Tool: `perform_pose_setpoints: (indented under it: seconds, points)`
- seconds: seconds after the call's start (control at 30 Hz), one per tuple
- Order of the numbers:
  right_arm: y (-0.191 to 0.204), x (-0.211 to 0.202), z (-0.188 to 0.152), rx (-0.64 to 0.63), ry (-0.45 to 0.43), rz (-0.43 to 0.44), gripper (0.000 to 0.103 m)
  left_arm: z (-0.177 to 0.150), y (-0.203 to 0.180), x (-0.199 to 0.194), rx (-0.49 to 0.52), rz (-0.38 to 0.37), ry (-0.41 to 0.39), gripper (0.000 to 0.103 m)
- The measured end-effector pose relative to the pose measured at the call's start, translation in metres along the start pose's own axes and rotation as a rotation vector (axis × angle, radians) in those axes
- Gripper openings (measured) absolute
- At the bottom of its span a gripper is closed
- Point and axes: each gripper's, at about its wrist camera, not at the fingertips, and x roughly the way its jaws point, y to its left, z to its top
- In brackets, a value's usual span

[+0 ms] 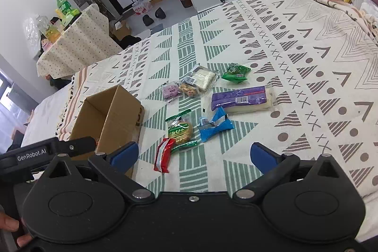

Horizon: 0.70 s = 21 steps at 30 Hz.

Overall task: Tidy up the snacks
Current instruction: 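Withdraw both grippers from the box back to the snack pile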

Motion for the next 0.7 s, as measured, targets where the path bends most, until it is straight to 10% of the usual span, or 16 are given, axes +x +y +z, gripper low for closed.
perform_pose_setpoints:
  seconds: [0.47,0.7]
  points:
    - [-0.033,0.033,-0.002,0.061,0.033,0.072,0.087,-0.008,-0.035,0.039,0.062,-0.032,0.054,0.098]
    - [-0.043,0.055,0.004,0.097,0.061,0.095,0.074,-0.012,-0.044,0.066,0.096,-0.04,0.101,0.077]
